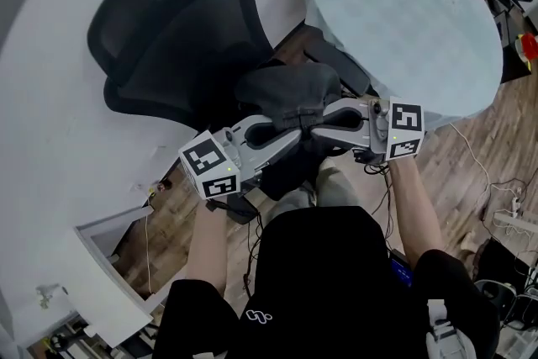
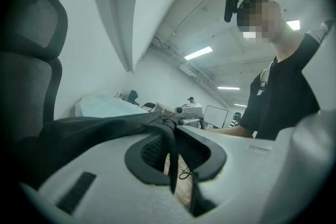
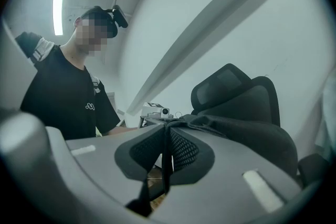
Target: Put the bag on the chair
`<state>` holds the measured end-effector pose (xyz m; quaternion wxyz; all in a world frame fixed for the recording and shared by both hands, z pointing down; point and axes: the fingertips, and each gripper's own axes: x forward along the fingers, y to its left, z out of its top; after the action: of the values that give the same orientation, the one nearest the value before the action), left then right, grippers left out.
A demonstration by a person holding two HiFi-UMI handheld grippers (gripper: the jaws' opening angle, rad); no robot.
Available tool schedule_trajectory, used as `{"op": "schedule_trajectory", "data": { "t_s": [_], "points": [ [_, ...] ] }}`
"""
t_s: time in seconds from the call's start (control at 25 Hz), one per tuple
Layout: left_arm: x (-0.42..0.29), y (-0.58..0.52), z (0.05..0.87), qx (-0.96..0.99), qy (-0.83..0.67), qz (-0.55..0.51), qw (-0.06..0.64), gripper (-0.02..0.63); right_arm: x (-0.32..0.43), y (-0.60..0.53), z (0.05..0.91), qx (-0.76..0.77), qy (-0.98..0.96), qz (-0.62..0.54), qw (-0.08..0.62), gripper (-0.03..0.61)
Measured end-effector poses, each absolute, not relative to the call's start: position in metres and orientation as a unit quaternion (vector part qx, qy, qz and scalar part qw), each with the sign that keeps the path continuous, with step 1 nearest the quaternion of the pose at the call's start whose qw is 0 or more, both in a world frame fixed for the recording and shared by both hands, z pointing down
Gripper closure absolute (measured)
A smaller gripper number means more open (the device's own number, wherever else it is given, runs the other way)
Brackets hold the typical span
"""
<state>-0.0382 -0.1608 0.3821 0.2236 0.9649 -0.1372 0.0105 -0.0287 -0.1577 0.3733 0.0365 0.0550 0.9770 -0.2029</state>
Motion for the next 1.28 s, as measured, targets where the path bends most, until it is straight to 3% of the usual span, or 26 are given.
{"op": "schedule_trajectory", "data": {
  "t_s": [0.64, 0.96, 1.12, 1.28],
  "points": [
    [-0.073, -0.23, 0.455, 0.935, -0.179, 0.015, 0.307, 0.575, -0.064, -0.229, 0.444, 0.024, 0.958, -0.284, -0.022, 0.538],
    [-0.074, -0.3, 0.498, 0.928, -0.171, 0.056, 0.327, 0.575, -0.065, -0.298, 0.485, -0.07, 0.941, -0.329, -0.025, 0.538],
    [-0.072, -0.34, 0.542, 0.901, -0.203, 0.062, 0.379, 0.578, -0.064, -0.337, 0.529, -0.139, 0.917, -0.37, -0.044, 0.538],
    [-0.071, -0.367, 0.555, 0.881, -0.236, 0.02, 0.409, 0.58, -0.06, -0.365, 0.543, -0.169, 0.896, -0.41, -0.005, 0.533]
  ]
}}
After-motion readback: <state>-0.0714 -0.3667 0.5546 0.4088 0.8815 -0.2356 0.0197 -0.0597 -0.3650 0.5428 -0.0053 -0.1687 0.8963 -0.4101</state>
